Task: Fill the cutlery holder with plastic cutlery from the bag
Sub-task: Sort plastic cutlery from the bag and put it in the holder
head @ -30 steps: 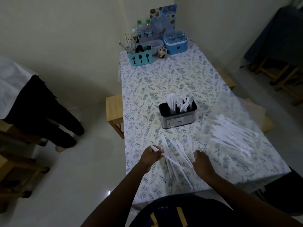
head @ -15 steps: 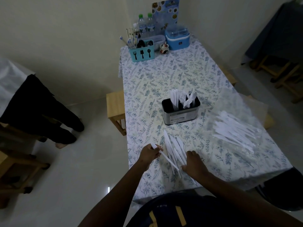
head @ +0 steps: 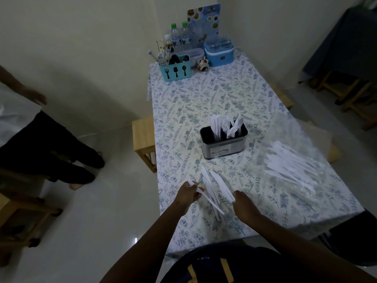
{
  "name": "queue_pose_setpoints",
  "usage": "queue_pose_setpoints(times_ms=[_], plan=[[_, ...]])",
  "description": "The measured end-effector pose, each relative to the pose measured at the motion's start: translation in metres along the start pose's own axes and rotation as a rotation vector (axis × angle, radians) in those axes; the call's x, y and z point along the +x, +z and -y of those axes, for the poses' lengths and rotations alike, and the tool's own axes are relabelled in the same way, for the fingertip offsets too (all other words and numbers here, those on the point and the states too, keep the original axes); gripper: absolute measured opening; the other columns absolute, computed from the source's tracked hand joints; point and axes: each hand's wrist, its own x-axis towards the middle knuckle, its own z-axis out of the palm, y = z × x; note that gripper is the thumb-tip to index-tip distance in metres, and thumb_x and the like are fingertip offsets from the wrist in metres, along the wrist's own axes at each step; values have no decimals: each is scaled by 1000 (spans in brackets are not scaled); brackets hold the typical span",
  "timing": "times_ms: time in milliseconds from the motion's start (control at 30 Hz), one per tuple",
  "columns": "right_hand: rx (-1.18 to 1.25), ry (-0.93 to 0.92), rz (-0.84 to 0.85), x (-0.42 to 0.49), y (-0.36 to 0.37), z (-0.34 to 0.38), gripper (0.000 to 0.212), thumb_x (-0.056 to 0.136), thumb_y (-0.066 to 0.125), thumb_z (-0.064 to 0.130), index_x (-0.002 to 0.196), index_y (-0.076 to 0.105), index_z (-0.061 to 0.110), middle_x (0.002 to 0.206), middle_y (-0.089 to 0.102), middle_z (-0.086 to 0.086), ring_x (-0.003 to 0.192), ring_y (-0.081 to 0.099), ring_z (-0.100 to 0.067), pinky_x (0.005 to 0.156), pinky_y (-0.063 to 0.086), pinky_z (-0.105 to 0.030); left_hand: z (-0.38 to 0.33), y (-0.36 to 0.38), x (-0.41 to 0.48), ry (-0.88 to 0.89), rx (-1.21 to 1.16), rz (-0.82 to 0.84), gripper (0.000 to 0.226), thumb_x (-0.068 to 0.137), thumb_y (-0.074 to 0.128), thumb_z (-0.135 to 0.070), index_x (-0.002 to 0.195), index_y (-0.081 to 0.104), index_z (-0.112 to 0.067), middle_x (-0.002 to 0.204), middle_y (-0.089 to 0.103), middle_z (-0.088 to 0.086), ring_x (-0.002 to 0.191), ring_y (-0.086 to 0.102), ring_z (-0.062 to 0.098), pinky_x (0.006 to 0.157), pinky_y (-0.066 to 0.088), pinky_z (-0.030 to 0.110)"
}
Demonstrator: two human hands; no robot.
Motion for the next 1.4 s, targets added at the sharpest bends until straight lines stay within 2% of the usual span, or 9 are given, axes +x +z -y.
queue_pose_setpoints(times_ms=[67,167,367,533,700,900,1167,1300,1400], plan=[[72,7,7,-3,-6,-2,6,94,48,10,91,52,7,86,46,-6,77,47,-19,54,31,-23,0,3,1,-9,3,1,12,102,43,-9,104,53,-3,93,67,18,88,65,25,72,54,27],[181,20,-15,-4,-15,-3,33,93,48,10,66,36,23,73,42,4,70,45,-14,55,28,-15,-1,9,3,-12,19,19,12,100,45,-7,98,57,-3,93,67,16,89,65,22,72,53,25],[497,89,-1,-12,-38,1,24,95,52,14,72,46,20,73,50,1,66,55,-13,68,53,-31,-3,23,7,-14,35,23,20,103,41,-11,108,56,1,94,66,14,90,62,21,73,53,23],[672,57,94,-17,-52,2,18,94,54,14,76,50,12,74,48,-2,70,53,-16,75,55,-36,-9,31,7,-23,-42,63,25,104,37,-15,102,58,-2,99,61,16,93,60,25,80,52,28],[592,-5,185,-16,-55,0,18,94,54,16,87,54,-1,79,54,-7,69,57,-15,76,56,-39,-17,39,4,-9,-192,121,20,103,41,-10,113,57,-3,108,62,15,98,59,26,83,53,32],[536,-32,191,-12,-67,-2,22,94,54,16,72,51,16,72,53,-2,65,56,-13,74,55,-35,-21,44,6,-43,-270,116,36,102,44,-26,123,54,1,121,60,19,105,59,30,91,53,35],[420,-91,113,-6,-74,-8,17,93,56,17,78,59,9,71,60,-5,63,62,-17,71,55,-41,-17,52,12,25,-143,25,28,101,47,-16,124,52,-1,111,61,16,94,60,23,76,55,28],[300,-148,44,-5,-83,-4,21,93,54,17,73,58,11,63,51,2,56,48,-8,53,36,-19,-15,58,6,47,-101,47,19,102,45,-14,113,57,-4,102,65,14,93,62,23,80,54,30],[260,-154,91,-4,-84,-3,32,94,53,19,64,42,25,60,42,7,54,38,-3,51,27,-18,-11,62,5,75,-104,97,23,102,44,-12,120,54,-1,112,63,16,99,62,23,79,55,27]])
